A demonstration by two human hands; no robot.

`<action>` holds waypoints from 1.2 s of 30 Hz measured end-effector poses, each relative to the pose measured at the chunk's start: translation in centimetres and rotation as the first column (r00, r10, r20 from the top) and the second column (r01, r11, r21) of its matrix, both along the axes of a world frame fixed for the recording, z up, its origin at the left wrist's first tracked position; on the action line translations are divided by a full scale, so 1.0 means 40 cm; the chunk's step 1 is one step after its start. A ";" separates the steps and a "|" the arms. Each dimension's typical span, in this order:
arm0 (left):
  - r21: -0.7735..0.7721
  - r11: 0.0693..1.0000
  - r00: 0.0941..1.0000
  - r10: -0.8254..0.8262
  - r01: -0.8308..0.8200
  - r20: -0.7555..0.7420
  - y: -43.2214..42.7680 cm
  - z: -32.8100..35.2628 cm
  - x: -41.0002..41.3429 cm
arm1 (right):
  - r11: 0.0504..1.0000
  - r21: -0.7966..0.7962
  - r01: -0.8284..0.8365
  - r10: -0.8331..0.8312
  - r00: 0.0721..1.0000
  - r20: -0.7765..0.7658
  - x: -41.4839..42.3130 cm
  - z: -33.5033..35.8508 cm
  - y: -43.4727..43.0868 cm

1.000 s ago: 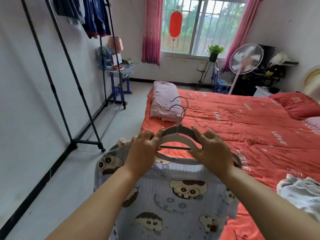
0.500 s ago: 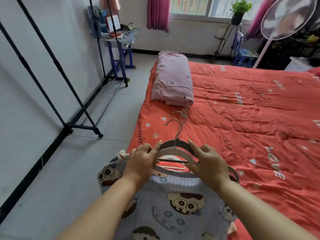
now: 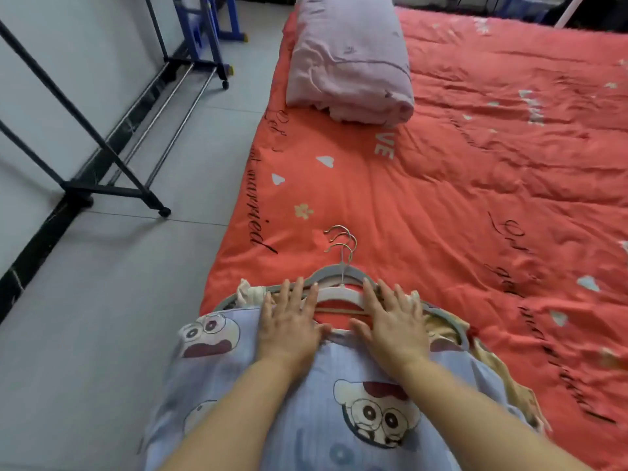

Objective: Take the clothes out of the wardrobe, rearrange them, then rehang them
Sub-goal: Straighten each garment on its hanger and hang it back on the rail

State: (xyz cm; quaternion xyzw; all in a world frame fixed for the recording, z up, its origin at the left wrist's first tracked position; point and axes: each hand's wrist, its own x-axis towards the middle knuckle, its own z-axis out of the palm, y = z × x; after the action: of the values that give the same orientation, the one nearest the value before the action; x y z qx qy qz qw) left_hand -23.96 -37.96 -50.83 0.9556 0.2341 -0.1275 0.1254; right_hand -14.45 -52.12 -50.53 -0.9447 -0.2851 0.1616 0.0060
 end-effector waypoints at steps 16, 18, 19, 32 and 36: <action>-0.027 0.999 1.000 -0.024 0.025 0.013 -0.037 0.132 -0.033 | 0.998 0.037 0.059 -0.055 0.993 -0.109 -0.078 0.110 -0.041; -0.001 0.999 0.998 -0.054 0.054 0.039 -0.066 0.209 -0.069 | 0.996 0.063 0.067 -0.058 0.991 -0.123 -0.128 0.180 -0.082; 0.010 0.997 0.996 -0.079 0.079 0.034 -0.081 0.249 -0.090 | 0.996 0.066 0.063 -0.054 0.990 -0.132 -0.154 0.217 -0.106; 0.121 0.933 0.925 -0.353 0.338 0.141 -0.328 0.775 -0.307 | 0.959 0.215 0.186 -0.197 0.980 0.029 -0.465 0.708 -0.417; 0.158 0.882 0.865 -0.467 0.443 0.183 -0.445 0.884 -0.339 | 0.921 0.244 0.303 -0.333 0.938 0.093 -0.564 0.817 -0.530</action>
State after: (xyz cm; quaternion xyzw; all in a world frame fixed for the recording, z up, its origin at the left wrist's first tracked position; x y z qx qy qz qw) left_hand -37.52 -55.75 -15.46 0.9973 -0.0064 -0.0359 0.0635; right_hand -37.00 -73.33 -17.87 -0.9802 -0.1440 0.0620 0.1208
